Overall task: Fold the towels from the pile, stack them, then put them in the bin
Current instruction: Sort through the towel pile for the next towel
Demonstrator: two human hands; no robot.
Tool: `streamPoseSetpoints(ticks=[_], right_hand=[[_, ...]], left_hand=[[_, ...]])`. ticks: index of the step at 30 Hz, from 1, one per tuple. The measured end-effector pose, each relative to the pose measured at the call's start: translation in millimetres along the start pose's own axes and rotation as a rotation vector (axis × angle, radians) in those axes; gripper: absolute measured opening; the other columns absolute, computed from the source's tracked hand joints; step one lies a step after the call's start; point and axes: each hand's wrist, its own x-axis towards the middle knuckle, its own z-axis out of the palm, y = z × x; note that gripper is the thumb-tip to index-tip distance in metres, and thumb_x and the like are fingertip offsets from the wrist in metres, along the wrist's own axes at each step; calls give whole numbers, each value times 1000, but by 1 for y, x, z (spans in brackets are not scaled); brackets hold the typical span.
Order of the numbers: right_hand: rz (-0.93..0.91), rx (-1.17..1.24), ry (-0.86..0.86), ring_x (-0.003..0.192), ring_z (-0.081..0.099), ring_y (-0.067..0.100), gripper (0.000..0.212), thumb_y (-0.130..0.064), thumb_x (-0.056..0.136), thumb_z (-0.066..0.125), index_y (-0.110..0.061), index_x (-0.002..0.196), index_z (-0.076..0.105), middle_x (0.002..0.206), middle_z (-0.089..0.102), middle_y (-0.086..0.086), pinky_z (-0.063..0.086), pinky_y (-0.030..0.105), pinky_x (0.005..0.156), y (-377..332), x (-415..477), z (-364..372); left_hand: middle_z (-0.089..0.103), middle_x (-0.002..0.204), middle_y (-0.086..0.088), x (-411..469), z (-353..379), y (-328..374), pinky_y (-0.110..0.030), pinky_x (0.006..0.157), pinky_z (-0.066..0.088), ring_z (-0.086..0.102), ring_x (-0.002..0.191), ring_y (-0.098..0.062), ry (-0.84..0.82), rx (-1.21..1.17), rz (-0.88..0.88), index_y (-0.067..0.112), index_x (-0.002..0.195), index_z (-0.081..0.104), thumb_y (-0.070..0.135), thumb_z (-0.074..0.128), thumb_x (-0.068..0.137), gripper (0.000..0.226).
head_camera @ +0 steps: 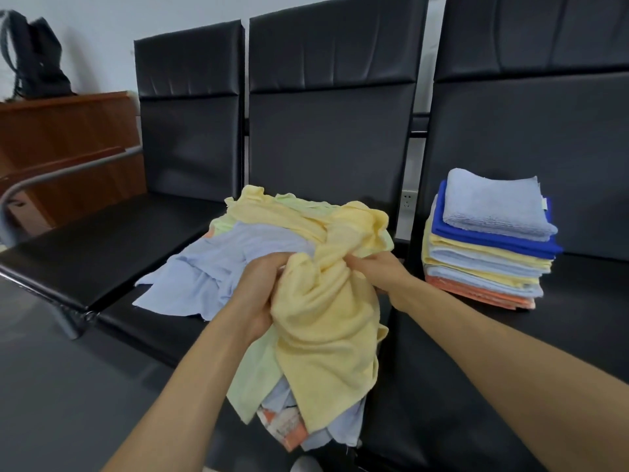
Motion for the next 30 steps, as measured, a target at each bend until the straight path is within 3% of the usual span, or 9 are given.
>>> streamPoseSetpoints(ticks=[4, 7, 9, 12, 16, 21, 24, 27, 30], right_hand=[[-129, -148, 113, 93, 60, 16, 14, -25, 89, 66, -13, 90, 73, 101, 68, 0, 51, 27, 74, 3, 0, 1], [-208, -143, 167, 87, 58, 11, 16, -20, 89, 65, -26, 75, 69, 85, 65, -10, 47, 21, 68, 2, 0, -4], [-235, -142, 161, 87, 60, 13, 16, -20, 91, 63, -23, 76, 67, 83, 65, -7, 51, 27, 75, 1, -1, -6], [-217, -4, 104, 85, 61, 19, 17, -16, 94, 57, -16, 79, 63, 85, 63, 1, 54, 37, 84, -1, -4, -10], [-64, 300, -84, 96, 66, 26, 19, -18, 101, 46, -9, 100, 63, 104, 68, 12, 55, 35, 82, -7, -15, -19], [113, 375, -176, 105, 63, 28, 41, -46, 98, 48, -12, 118, 59, 115, 66, 12, 53, 43, 93, -6, -20, -32], [158, 385, -163, 95, 64, 24, 38, -33, 92, 62, -10, 123, 59, 109, 66, 10, 57, 35, 77, -3, -24, -36], [122, 465, -79, 86, 63, 25, 34, -13, 92, 54, -4, 124, 57, 103, 64, 14, 57, 34, 65, -8, -31, -44], [64, 524, -56, 91, 63, 26, 36, -6, 88, 50, 2, 123, 58, 112, 64, 20, 58, 39, 73, -20, -43, -63]], left_hand=[[60, 101, 11, 5, 7, -8, -29, 78, 42, 57, 94, -11, 181, 684, 97, 24, 111, 61, 61, 56, 86, 46], [59, 112, 9, 9, 15, -17, -35, 88, 47, 56, 109, -16, 190, 1069, 215, 27, 127, 51, 74, 61, 72, 74], [62, 115, 9, 11, 22, -21, -38, 87, 51, 58, 107, -17, 162, 1173, 277, 29, 127, 52, 69, 67, 69, 72], [57, 113, 7, 12, 34, -22, -35, 81, 50, 58, 102, -17, 155, 1298, 390, 27, 118, 60, 46, 70, 78, 45], [56, 98, 2, 8, 47, -20, -26, 76, 43, 54, 92, -15, 59, 1086, 560, 15, 100, 62, 28, 64, 88, 18], [63, 96, 0, -5, 50, -16, -20, 79, 47, 59, 90, -15, -279, 697, 471, 20, 102, 56, 28, 57, 96, 10], [68, 109, -5, -6, 48, -12, -39, 90, 54, 64, 105, -24, -280, 382, 347, 20, 109, 59, 24, 59, 95, 15], [70, 109, -10, -9, 49, -8, -45, 89, 55, 66, 103, -30, -289, 257, 274, 15, 111, 61, 21, 66, 89, 23], [71, 104, -12, -14, 55, -7, -42, 83, 55, 67, 96, -30, -369, 225, 248, 14, 107, 64, 24, 71, 79, 31]])
